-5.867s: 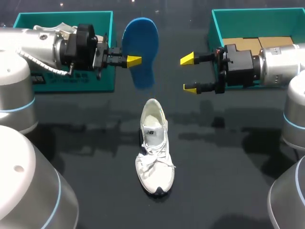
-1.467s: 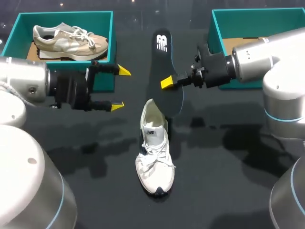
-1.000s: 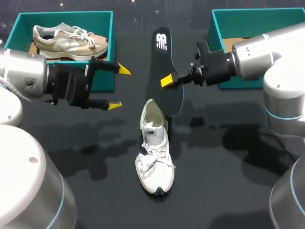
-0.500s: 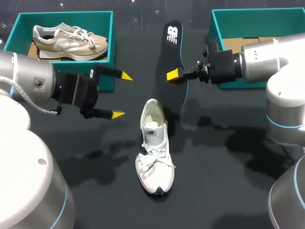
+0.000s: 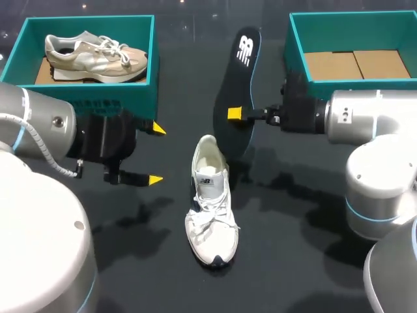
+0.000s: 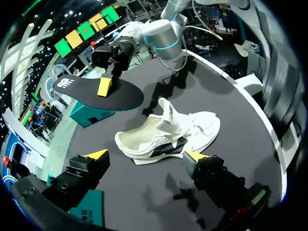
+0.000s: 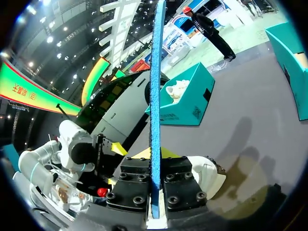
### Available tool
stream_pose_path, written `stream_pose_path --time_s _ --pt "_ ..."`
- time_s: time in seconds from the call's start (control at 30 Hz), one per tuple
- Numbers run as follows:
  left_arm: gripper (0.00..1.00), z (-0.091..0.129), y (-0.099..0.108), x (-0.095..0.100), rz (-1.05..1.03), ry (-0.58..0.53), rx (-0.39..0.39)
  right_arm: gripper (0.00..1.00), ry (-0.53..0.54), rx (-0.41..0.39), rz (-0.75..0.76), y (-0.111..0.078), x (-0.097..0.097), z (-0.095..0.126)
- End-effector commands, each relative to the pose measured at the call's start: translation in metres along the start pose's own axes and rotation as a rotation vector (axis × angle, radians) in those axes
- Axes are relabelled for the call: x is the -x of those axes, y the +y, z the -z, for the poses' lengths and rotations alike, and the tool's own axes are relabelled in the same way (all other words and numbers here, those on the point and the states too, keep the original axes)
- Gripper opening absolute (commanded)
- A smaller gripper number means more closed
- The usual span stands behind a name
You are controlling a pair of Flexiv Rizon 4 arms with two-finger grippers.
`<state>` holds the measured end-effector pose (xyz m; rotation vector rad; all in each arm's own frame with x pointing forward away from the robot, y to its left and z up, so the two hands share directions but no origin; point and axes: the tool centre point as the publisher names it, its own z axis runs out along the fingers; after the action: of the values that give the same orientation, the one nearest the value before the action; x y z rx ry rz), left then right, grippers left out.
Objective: Take the shoe out of the shoebox, open the shoe tongue, remove and reinsert the insole, then place the shoe into the shoebox
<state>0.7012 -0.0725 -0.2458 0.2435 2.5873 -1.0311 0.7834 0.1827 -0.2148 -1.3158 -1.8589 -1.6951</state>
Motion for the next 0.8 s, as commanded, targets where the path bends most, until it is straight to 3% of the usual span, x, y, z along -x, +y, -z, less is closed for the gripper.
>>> stream_pose_path --time_s 0.03,0.3,0.43,0.47,0.8 --pt "1.00 -0.020 0.003 0.010 0.258 0.169 0.219 0.00 -0.001 0.003 -0.001 -0.001 0.007 -0.006" --pt "1.00 -0.042 0.014 0.008 0.327 0.253 0.299 0.00 -0.008 -0.030 0.037 -0.004 0.011 -0.010" --pt "1.00 -0.052 0.026 0.006 0.311 0.217 0.328 0.00 -0.079 -0.032 0.023 -0.009 0.019 -0.017" --pt "1.00 -0.056 0.031 0.003 0.248 0.152 0.444 0.00 -0.079 -0.032 0.023 -0.009 0.019 -0.017" --pt "1.00 -0.056 0.031 0.003 0.248 0.152 0.444 0.00 -0.079 -0.032 0.023 -0.009 0.019 -0.017"
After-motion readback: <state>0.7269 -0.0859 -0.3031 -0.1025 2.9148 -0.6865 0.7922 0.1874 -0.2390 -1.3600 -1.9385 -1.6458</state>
